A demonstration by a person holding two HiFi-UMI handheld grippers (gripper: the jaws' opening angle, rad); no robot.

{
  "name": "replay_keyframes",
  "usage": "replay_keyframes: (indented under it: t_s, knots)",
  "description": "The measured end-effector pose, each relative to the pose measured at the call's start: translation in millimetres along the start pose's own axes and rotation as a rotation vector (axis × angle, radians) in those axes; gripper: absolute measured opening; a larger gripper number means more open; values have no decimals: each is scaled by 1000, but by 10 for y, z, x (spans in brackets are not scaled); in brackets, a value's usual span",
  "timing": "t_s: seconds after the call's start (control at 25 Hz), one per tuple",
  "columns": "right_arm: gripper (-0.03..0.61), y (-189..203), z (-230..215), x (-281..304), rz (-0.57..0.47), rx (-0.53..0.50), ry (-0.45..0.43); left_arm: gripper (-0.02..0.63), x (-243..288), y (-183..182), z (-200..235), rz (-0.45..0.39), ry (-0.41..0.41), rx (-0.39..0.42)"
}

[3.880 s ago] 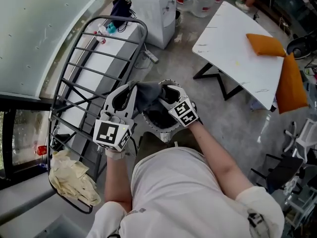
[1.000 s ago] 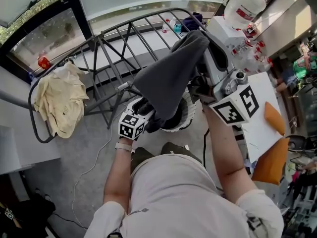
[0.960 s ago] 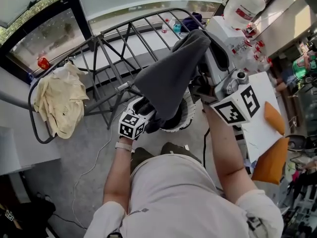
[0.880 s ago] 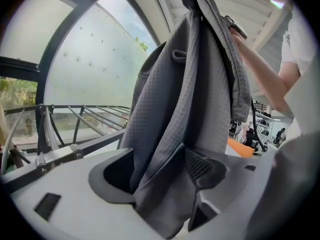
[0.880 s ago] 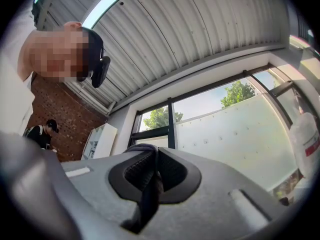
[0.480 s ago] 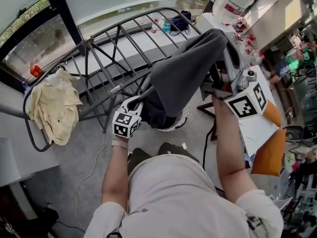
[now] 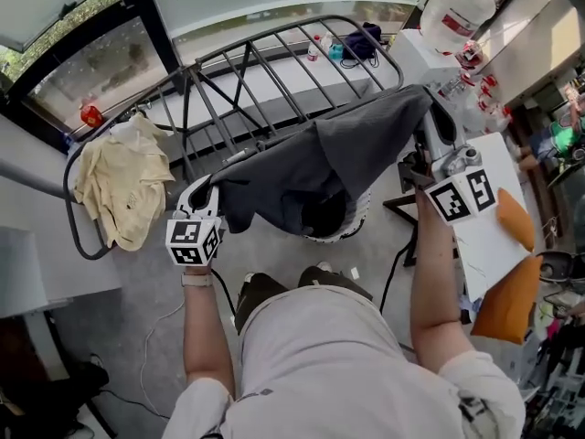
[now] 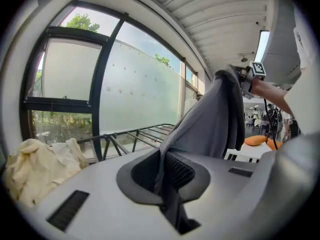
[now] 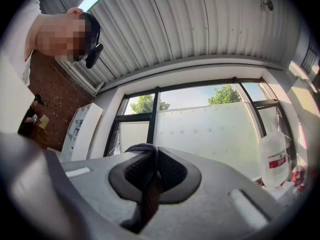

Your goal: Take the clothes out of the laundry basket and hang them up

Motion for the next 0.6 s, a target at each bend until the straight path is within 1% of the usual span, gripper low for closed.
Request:
replay_keyframes:
  t_s: [0.16, 0.28, 0.48, 0.6]
  knots:
    - [14, 290, 44, -40, 21, 28, 34, 15, -363, -326, 295, -50, -92, 47]
    - [14, 500, 110, -19, 46, 22, 65, 15, -577, -643, 474, -117, -134, 70]
    - [14, 714, 307, 160, 49, -32, 94, 15, -860, -1226, 874, -222, -162, 164]
    - [14, 808, 446, 374, 81, -107, 108, 15, -917, -1472, 1182, -242, -199, 219]
Point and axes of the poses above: the fingertips, and each gripper's own axes: x forward along the fingers, z to its left, y out of its underside, the point moved 1 cm from there along -x, backward along the fingers, and after that the axes turned 9 degrees about -z, right-handed, at the moved point
